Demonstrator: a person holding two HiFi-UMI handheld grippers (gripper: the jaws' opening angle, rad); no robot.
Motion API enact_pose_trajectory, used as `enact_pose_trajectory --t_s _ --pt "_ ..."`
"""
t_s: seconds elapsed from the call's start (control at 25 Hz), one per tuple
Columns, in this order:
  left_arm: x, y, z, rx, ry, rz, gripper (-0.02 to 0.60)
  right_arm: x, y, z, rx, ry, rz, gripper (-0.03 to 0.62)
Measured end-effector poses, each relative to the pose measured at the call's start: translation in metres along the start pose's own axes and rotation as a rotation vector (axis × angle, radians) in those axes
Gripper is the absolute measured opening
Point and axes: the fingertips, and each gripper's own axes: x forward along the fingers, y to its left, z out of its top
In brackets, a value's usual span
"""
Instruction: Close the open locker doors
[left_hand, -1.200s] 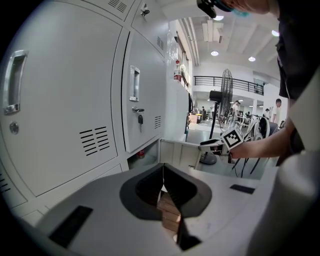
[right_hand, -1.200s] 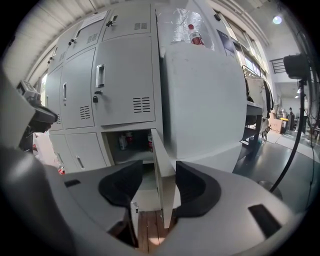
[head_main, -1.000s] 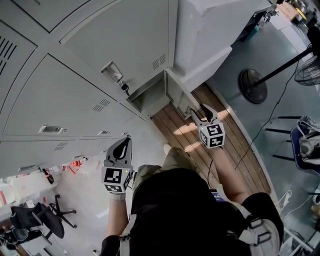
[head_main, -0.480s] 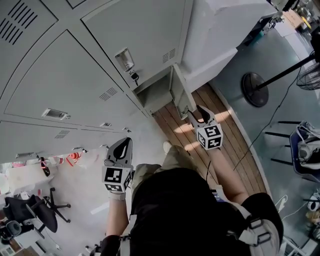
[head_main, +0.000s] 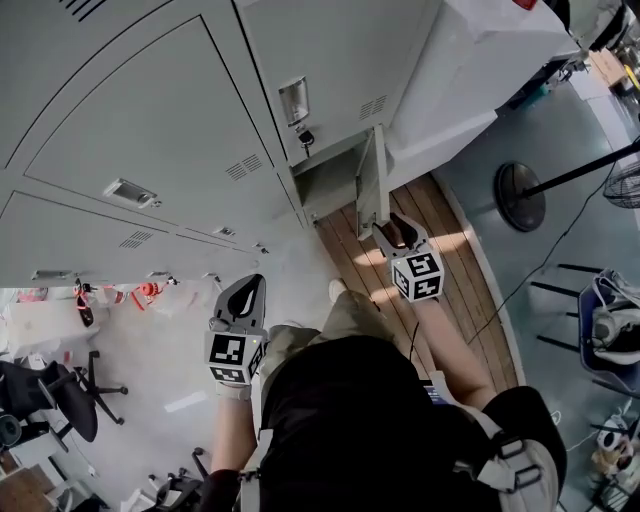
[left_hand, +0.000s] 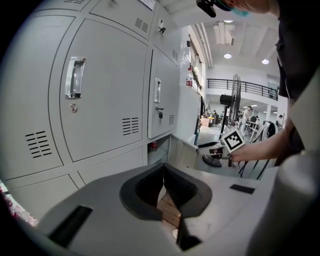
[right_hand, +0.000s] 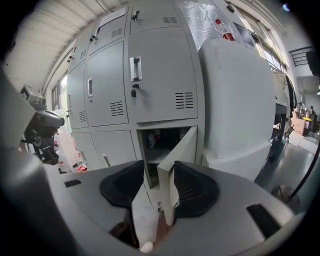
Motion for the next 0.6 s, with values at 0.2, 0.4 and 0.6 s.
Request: enact_pose_trajectory --t_s 0.2,0.4,0.6 --pt "-0.014 0.013 -0.006 -0.019 -0.012 0.04 0.009 0.015 0.023 0.005 -0.021 0.004 0.049 0.196" --pt "-0.027 0.024 -0.014 -0.049 -0.003 0.084 0.009 0.031 0.041 0.01 -0.043 0.009 0.096 0.196" --pt "-0.038 0.034 -0.018 -0.072 -0.006 0.127 0.009 0.048 0.058 0.017 -0.066 0.01 0.142 0.196"
